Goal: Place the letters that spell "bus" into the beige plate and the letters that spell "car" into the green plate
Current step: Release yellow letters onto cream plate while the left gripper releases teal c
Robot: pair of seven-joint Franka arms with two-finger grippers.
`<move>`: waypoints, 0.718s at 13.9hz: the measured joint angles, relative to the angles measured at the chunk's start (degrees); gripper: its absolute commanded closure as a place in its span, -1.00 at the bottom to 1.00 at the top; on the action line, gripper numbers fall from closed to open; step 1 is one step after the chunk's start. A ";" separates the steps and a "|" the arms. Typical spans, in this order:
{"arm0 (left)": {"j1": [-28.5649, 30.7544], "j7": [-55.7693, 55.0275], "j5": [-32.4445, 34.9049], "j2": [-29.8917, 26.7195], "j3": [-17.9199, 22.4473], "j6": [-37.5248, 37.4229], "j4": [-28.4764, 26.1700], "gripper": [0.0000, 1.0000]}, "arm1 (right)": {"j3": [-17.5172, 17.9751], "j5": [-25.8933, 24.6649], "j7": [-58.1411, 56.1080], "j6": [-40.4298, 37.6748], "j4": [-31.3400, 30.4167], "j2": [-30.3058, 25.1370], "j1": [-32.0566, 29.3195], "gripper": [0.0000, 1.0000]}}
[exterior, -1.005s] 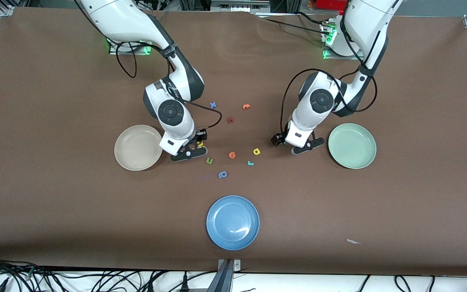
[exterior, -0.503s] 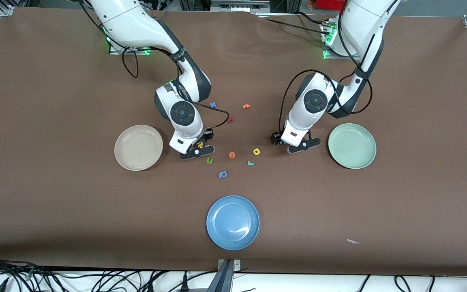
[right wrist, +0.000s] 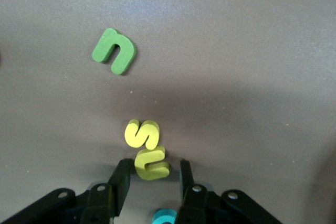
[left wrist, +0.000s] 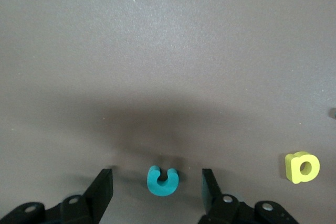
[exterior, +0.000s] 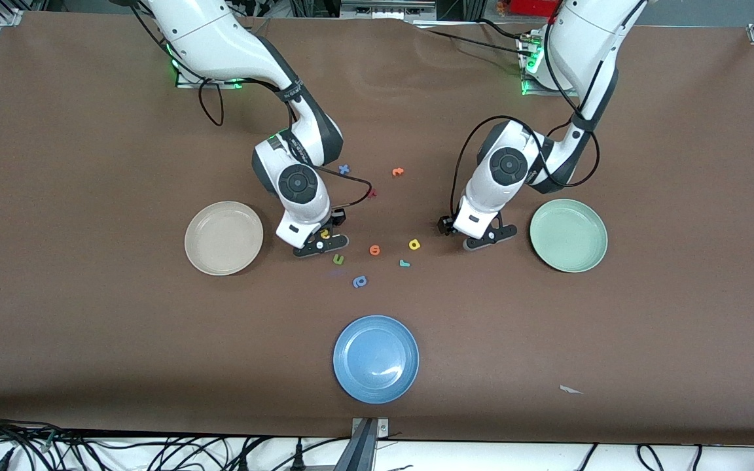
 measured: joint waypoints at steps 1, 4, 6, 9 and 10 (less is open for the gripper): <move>0.00 -0.17 0.00 0.07 0.00 0.02 0.07 -0.28 | 0.00 0.00 0.00 0.23 0.00 0.14 0.00 0.51; 0.00 -0.47 0.00 0.40 0.00 0.07 0.18 -0.28 | 0.00 -0.01 0.00 0.38 0.13 0.14 0.01 0.80; 0.00 -0.56 0.00 0.72 0.04 0.08 0.20 -0.28 | -0.08 -0.04 -0.01 0.36 0.19 0.10 0.01 0.80; 0.00 -0.61 0.00 1.16 0.07 0.20 0.31 -0.07 | -2.02 -0.08 -0.47 -3.80 1.36 -1.57 0.04 0.80; 0.00 -0.65 0.01 1.15 0.10 0.20 0.35 0.08 | -3.48 -0.08 -1.62 -6.90 1.82 -2.98 0.00 0.80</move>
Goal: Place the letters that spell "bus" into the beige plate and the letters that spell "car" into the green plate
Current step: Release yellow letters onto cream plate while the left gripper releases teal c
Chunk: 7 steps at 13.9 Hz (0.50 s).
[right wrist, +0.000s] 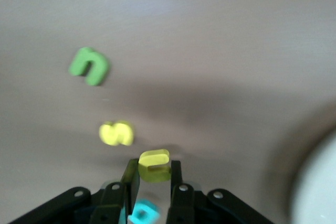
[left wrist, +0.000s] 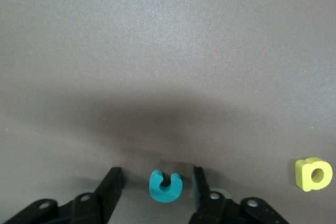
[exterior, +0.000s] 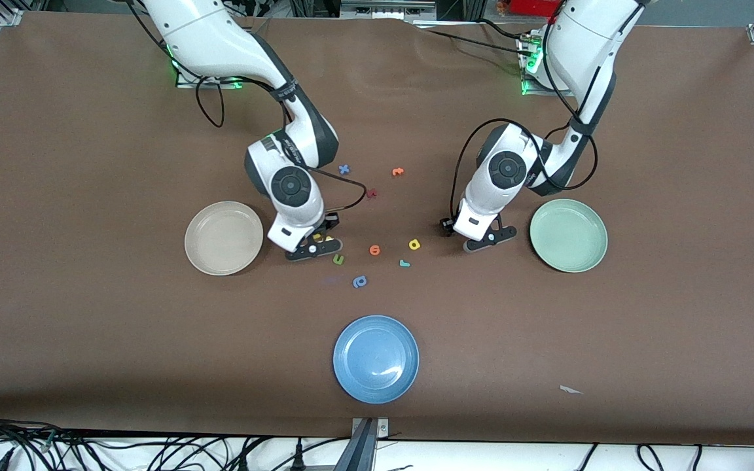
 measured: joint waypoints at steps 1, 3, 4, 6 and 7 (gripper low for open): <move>0.00 -0.07 0.00 0.00 0.00 0.00 0.03 0.17 | -1.63 0.00 -1.74 -3.25 0.21 -1.65 -0.07 0.79; 0.00 -0.11 0.00 -0.01 0.05 0.00 0.21 0.26 | -5.44 0.01 -5.47 -9.03 -0.01 -4.43 -0.21 0.79; 0.00 -0.12 0.00 -0.01 0.05 0.00 0.27 0.34 | -7.38 0.01 -7.08 -10.49 -0.75 -5.29 -0.29 0.79; 0.00 -0.15 0.01 -0.02 0.11 0.00 0.29 0.56 | -10.70 0.02 -9.49 -10.90 -3.62 -6.05 -0.46 0.77; 0.00 -0.16 0.01 -0.02 0.11 0.00 0.30 0.68 | -11.71 0.02 -9.98 -10.37 -5.47 -6.05 -0.61 0.77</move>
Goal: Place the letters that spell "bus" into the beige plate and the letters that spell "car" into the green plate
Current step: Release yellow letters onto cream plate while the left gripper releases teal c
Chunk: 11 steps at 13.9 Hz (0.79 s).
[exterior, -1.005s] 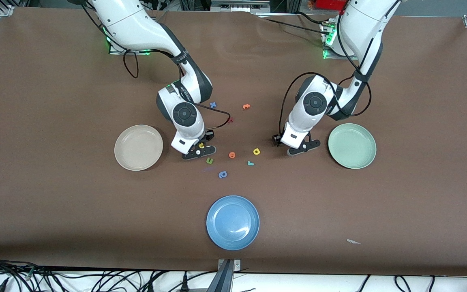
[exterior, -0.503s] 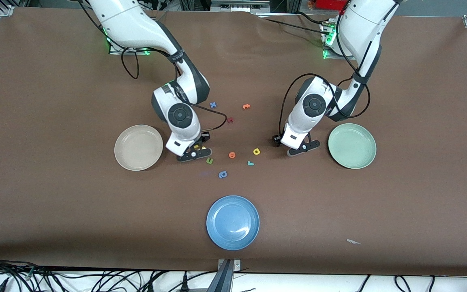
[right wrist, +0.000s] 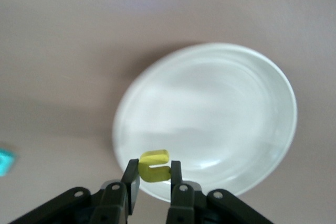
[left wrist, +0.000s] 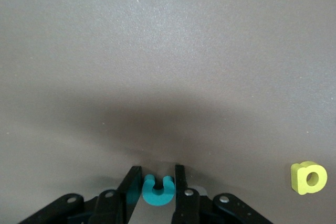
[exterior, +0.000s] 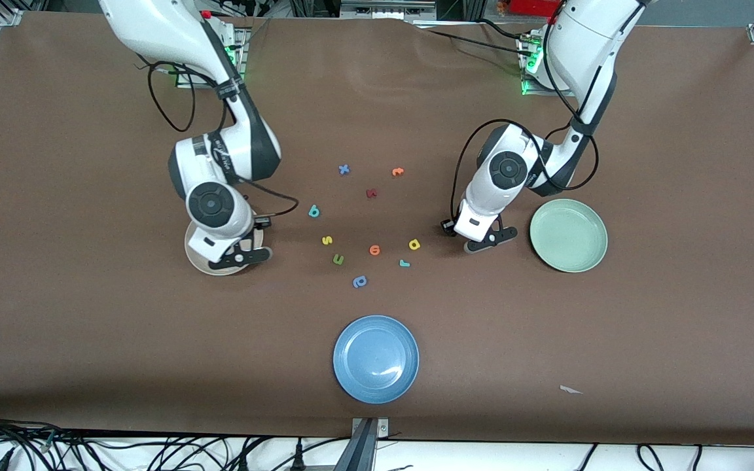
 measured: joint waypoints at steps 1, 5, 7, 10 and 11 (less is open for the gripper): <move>0.00 -0.01 0.01 -0.19 0.01 0.01 0.12 0.69 | -0.40 0.00 -0.16 1.71 -2.20 0.04 -0.15 0.72; 0.09 -0.02 0.01 -0.19 0.46 0.00 0.76 0.71 | -0.79 0.04 -0.12 11.41 -10.29 0.35 -0.20 -0.99; 0.61 -0.02 0.01 -1.32 0.86 -2.15 1.58 0.70 | -1.10 0.21 0.09 11.01 -10.20 0.01 -0.21 -0.98; 3.69 1.26 0.24 -6.41 1.14 -11.65 2.46 0.69 | -1.29 3.05 2.14 6.07 -6.87 -1.60 -0.20 -0.98; 5.41 3.24 0.27 -8.46 1.18 -15.76 2.50 0.69 | -1.29 3.61 3.51 4.51 -5.46 -2.08 -0.19 -0.98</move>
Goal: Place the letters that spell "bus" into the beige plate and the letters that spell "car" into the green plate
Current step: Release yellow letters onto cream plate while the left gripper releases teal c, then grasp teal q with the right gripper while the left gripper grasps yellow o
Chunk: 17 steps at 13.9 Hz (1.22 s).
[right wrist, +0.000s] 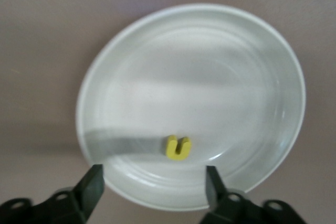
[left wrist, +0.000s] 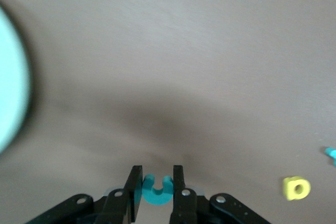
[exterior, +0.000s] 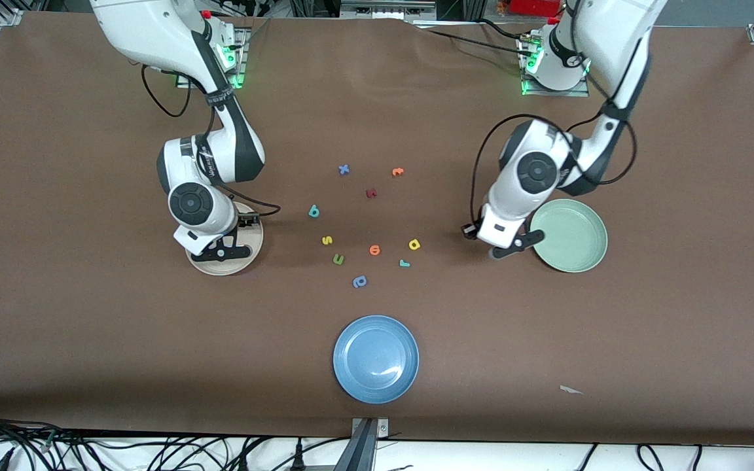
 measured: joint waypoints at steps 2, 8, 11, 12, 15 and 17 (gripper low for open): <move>4.11 5.34 0.03 -3.30 0.09 -6.67 -0.08 0.68 | 0.11 0.57 4.89 -2.40 2.52 -0.49 0.15 -0.97; 17.16 25.56 1.18 -4.39 0.39 -10.93 -1.71 0.66 | 6.15 3.01 33.18 -0.23 3.74 -0.66 1.52 -0.80; 22.05 29.83 7.20 -2.13 0.42 -10.37 -2.41 0.66 | 8.06 3.09 47.20 6.83 2.57 0.96 3.86 -0.48; 22.84 29.96 8.97 -0.62 0.40 -8.63 -2.51 0.62 | 8.13 3.09 51.10 8.91 2.12 2.07 5.19 -0.40; 23.82 30.19 10.06 3.36 0.39 -3.72 -2.54 -0.40 | 8.18 3.10 58.13 12.81 1.53 5.22 7.33 -0.35; 23.84 30.25 10.06 3.88 0.27 -3.18 -2.42 -1.00 | 8.22 3.10 58.58 13.61 0.85 5.93 7.60 -0.32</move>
